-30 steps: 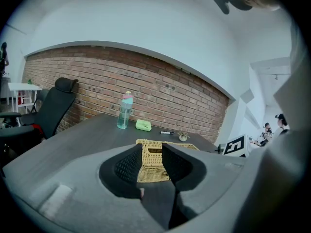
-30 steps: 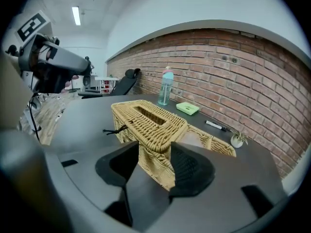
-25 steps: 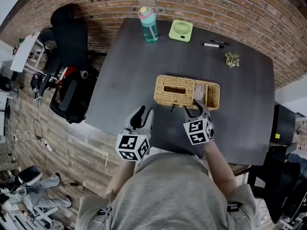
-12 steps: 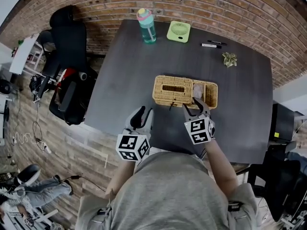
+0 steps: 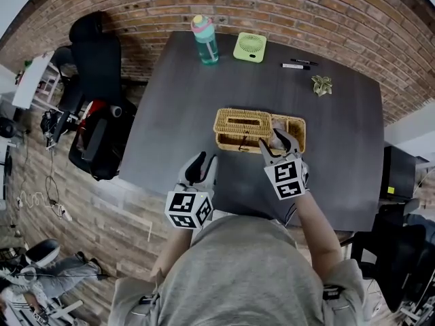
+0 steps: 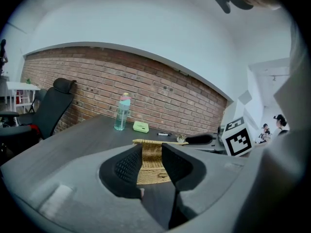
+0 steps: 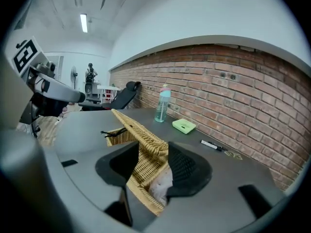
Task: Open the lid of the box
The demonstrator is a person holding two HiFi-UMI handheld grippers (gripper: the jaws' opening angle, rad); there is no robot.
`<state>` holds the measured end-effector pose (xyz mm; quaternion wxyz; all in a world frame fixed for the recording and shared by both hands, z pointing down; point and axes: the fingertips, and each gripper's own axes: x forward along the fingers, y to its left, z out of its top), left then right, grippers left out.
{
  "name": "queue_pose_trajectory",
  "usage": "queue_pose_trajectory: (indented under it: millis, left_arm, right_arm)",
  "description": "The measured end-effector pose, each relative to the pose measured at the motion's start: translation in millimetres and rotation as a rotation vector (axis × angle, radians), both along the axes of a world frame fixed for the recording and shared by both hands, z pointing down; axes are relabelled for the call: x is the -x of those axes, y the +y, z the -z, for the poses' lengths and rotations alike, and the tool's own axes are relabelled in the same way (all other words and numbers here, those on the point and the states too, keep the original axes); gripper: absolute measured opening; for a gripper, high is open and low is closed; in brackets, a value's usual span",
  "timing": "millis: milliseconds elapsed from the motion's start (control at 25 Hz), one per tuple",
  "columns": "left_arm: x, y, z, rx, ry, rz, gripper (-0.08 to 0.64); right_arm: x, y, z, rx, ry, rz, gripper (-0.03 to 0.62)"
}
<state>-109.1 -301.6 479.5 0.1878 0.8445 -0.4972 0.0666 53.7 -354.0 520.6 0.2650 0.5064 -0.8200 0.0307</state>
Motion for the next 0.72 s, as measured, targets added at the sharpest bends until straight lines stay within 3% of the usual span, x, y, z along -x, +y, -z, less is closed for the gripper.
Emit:
queue_pose_trajectory:
  millis: [720]
  left_arm:
    - [-3, -1, -2, 0.004, -0.009, -0.005, 0.123]
  right_arm:
    - [-7, -44, 41, -0.066, -0.051, 0.002, 0.139]
